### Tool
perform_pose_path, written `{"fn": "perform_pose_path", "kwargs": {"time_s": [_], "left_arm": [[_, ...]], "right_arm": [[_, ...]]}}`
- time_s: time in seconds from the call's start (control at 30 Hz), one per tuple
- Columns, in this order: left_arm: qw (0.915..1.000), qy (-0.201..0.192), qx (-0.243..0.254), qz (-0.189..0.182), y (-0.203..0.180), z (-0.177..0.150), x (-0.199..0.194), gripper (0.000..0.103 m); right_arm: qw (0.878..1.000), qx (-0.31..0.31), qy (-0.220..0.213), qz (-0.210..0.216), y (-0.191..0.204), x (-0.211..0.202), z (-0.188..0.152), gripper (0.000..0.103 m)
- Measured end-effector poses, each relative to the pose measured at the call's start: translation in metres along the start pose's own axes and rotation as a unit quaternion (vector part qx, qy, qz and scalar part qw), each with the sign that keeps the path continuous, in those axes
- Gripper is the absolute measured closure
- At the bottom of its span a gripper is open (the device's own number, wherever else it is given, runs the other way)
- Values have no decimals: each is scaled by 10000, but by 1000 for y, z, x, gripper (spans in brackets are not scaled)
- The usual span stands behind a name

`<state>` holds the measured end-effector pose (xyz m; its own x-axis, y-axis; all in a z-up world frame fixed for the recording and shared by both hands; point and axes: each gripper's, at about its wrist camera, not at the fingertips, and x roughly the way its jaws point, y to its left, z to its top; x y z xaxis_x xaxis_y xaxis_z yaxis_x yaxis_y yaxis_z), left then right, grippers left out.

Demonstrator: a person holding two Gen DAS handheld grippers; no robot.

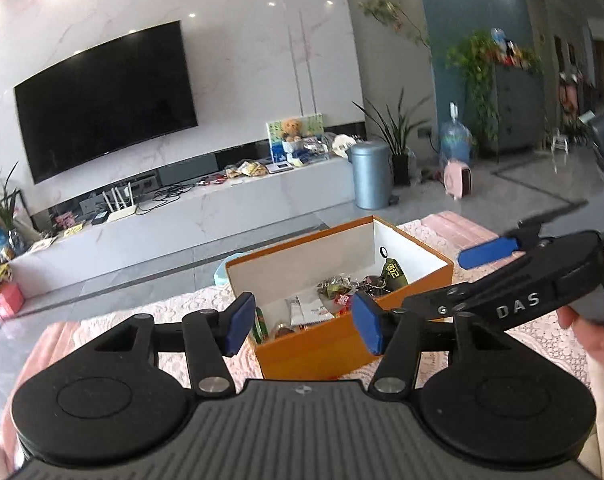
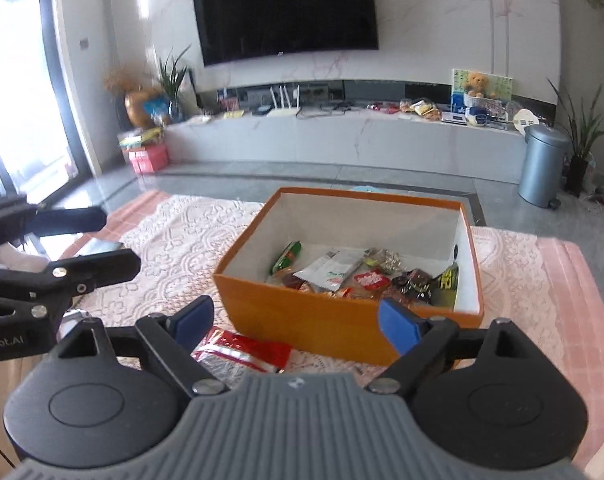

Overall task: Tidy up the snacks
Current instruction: 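Withdraw both tools from the box toward the last two snacks, then grasp the red-and-silver bag with left tool while right tool grasps clear ball pack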

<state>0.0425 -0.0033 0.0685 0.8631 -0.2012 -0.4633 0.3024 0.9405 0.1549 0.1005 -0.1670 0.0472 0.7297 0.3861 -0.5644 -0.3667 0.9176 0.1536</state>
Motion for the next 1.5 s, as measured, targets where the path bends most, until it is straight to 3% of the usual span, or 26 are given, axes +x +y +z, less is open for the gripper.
{"fn": "perform_pose_path", "kwargs": {"time_s": [0.33,0.47,0.6,0.87,1.0,1.1,1.2,1.37,1.5], "left_arm": [[9947,263,-980,176,15,-60,7,35],[9896,448,-1365,121,20,-81,17,25],[9863,640,-1513,126,23,-93,30,17],[9766,1034,-1883,88,31,-108,65,16],[9639,1242,-2355,-33,39,-116,88,16],[9569,1331,-2578,96,46,-121,103,16],[9550,1372,-2615,266,47,-126,112,14],[9520,1482,-2670,203,46,-136,124,14],[9479,1434,-2846,51,48,-141,129,6]], "right_arm": [[9974,509,-436,-278,10,-8,-79,16],[9947,606,-541,-627,14,3,-103,16],[9938,719,-365,-760,13,23,-118,15],[9914,882,13,-962,6,67,-125,10],[9902,955,211,-999,1,91,-127,10],[9900,872,282,-1075,2,106,-127,10],[9893,797,356,-1167,1,122,-127,10],[9876,876,430,-1229,-7,138,-130,10],[9865,1042,494,-1159,-14,147,-133,10]]}}
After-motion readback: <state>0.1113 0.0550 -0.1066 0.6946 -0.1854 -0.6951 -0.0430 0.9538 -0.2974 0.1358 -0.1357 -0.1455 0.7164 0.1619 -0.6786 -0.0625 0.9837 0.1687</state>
